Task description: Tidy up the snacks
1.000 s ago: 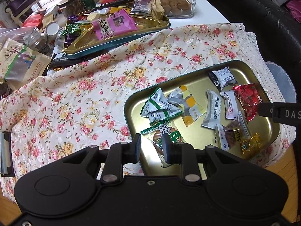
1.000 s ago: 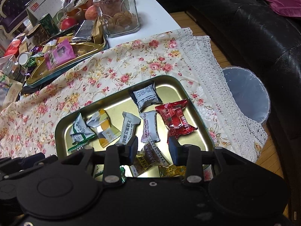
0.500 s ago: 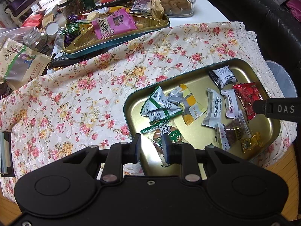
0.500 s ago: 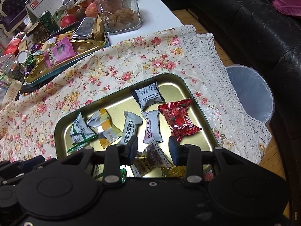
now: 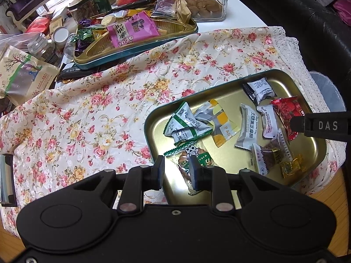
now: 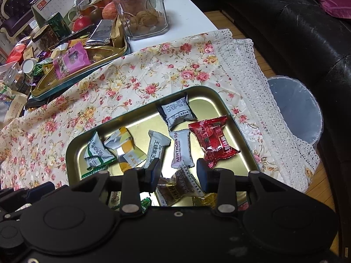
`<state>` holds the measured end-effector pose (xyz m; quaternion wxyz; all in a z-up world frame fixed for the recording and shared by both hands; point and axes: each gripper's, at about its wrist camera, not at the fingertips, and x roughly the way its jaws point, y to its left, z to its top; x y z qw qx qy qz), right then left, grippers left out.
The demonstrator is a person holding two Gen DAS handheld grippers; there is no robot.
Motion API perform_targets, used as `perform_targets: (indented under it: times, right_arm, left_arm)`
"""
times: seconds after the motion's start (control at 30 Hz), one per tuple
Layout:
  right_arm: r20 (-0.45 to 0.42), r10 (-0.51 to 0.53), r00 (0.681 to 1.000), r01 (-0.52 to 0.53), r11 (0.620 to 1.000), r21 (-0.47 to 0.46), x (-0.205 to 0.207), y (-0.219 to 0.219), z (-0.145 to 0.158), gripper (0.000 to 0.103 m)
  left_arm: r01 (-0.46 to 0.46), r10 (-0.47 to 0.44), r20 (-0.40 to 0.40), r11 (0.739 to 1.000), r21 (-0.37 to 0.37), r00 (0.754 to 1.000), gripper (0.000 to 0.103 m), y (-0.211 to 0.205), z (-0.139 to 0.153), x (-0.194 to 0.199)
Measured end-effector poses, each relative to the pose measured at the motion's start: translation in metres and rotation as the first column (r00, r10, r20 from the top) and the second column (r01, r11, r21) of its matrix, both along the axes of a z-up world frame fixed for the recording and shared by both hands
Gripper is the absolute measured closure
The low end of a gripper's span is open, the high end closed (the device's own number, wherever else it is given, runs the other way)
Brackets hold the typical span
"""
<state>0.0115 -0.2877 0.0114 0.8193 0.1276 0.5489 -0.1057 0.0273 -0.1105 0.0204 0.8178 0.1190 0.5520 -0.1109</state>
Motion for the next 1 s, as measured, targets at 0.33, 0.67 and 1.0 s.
perform_targets:
  times: [0.33, 0.67, 1.0]
  right_arm:
    - [-0.002, 0.001, 1.0, -0.001, 1.0, 0.003, 0.0004, 0.0012, -0.0004, 0.065]
    - [-0.001, 0.002, 1.0, -0.002, 1.0, 0.008, 0.0002, 0.0022, 0.001, 0.065]
    - [-0.001, 0.002, 1.0, -0.002, 1.0, 0.01, 0.0005, 0.002, 0.0013, 0.065]
  left_arm:
    - [-0.002, 0.002, -0.006, 1.0, 0.002, 1.0, 0.068, 0.0004, -0.0009, 0.0009]
    - [0.003, -0.003, -0.009, 1.0, 0.004, 1.0, 0.068, -0.0001, -0.0016, 0.0008]
    - [0.005, -0.005, -0.009, 1.0, 0.004, 1.0, 0.068, 0.0, -0.0017, 0.0008]
